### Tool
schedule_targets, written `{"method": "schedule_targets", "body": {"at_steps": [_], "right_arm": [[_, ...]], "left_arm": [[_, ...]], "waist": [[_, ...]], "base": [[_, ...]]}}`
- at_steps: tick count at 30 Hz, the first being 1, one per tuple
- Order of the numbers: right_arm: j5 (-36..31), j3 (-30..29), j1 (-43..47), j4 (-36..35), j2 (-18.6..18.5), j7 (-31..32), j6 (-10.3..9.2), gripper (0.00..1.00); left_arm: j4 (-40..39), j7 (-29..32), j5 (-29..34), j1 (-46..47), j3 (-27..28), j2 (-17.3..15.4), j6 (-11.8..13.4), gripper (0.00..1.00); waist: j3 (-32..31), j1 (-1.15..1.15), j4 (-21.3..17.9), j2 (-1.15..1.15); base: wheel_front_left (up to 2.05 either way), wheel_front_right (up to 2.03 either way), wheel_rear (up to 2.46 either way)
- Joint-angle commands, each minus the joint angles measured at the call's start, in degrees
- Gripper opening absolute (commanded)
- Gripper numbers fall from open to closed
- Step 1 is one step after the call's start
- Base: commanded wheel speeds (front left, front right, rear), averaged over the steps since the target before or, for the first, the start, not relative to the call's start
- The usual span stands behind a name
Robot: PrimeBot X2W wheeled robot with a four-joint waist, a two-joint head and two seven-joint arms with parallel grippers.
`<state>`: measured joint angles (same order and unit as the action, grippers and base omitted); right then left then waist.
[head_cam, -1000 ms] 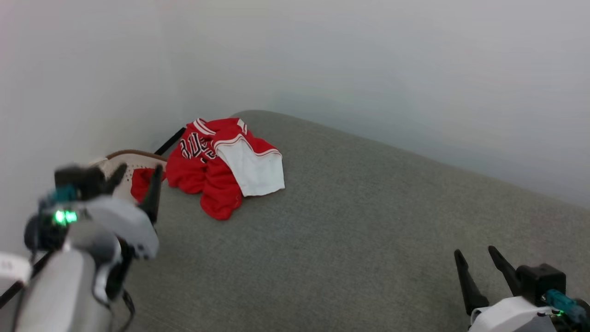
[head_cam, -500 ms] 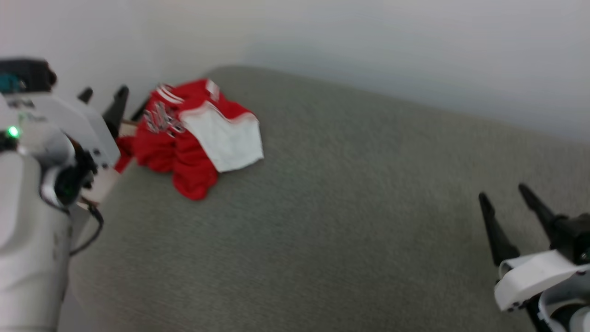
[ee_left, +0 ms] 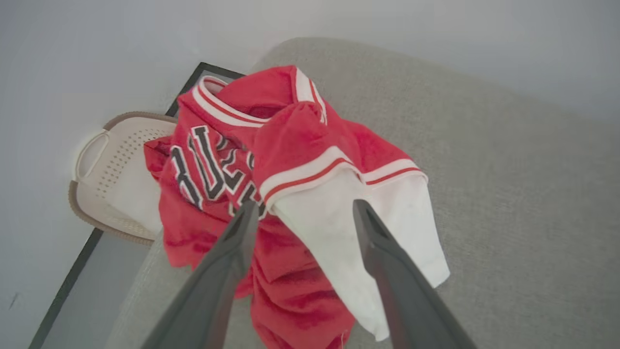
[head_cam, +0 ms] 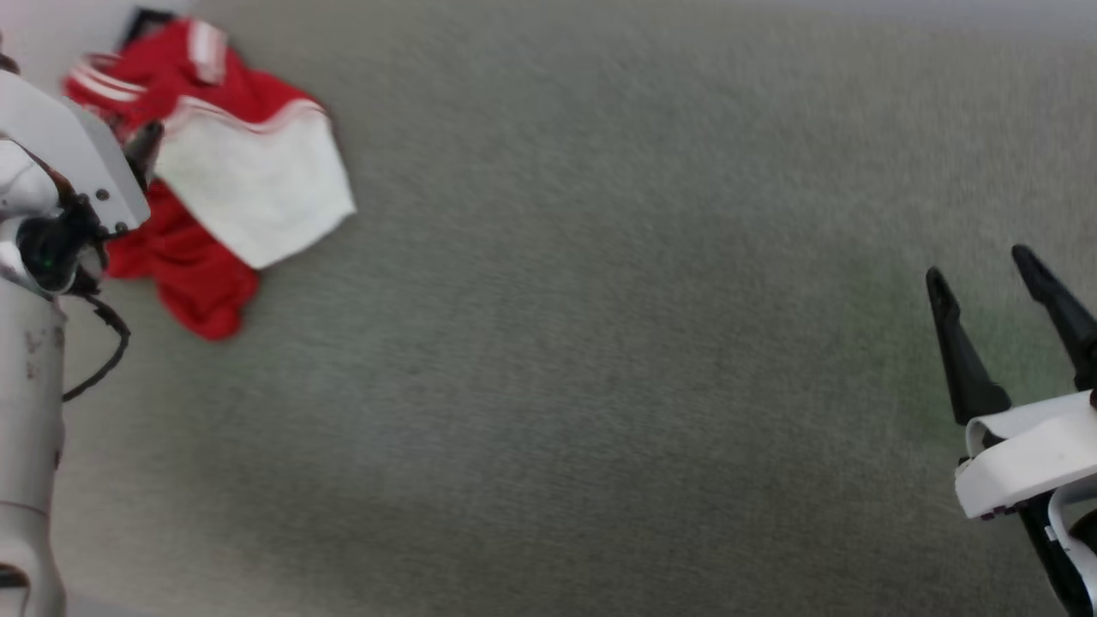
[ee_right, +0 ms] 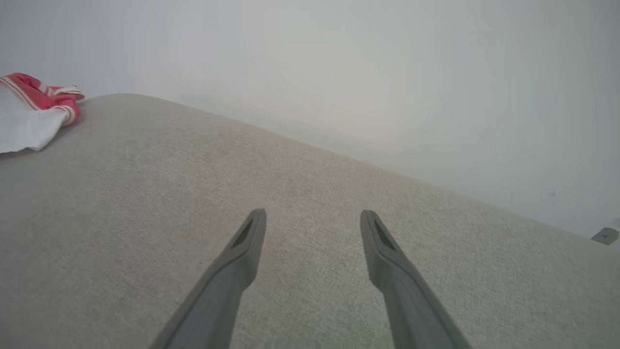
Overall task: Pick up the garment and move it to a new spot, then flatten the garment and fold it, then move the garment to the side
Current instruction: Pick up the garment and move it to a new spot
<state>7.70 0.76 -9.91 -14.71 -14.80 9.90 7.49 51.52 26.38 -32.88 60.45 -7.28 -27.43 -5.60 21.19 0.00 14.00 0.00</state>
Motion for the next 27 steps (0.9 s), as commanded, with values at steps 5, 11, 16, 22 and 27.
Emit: {"method": "schedule_targets", "body": {"at_steps": [5, 11, 16, 22, 27], "right_arm": [[-0.4, 0.0, -1.6, -1.7, -0.4, 0.6, 0.00, 1.00], [-0.2, 0.1, -2.0, -3.2, -0.6, 1.4, 0.00, 1.00], [-0.5, -0.3, -2.1, -4.2, -0.6, 2.2, 0.00, 1.00], [-0.2, -0.4, -2.2, -3.7, -0.3, 2.4, 0.00, 1.00], [0.3, -0.2, -1.2, -2.1, 0.5, 1.6, 0.00, 1.00]], "left_arm": [[6.5, 4.9, 1.9, 3.5, -2.5, -0.4, 0.7, 1.00], [12.3, 7.8, 1.7, 5.6, -3.2, -0.3, 1.8, 1.00], [16.0, 7.7, 1.2, 5.6, -3.3, 1.0, 2.5, 1.00], [18.2, 5.6, 0.6, 6.0, -3.2, 1.7, 2.1, 0.00], [18.0, 1.8, 1.1, 7.8, -3.1, -0.4, 2.6, 0.00]], "waist": [[8.4, 0.00, -6.3, 0.00], [10.0, 0.00, -7.1, 0.00], [10.6, 0.00, -7.1, 0.00], [9.2, 0.00, -6.3, 0.00], [5.7, 0.00, -5.2, 0.00]], "base": [[0.00, 0.00, 0.00], [0.00, 0.00, 0.00], [0.00, 0.00, 0.00], [0.00, 0.00, 0.00], [0.00, 0.00, 0.00]]}}
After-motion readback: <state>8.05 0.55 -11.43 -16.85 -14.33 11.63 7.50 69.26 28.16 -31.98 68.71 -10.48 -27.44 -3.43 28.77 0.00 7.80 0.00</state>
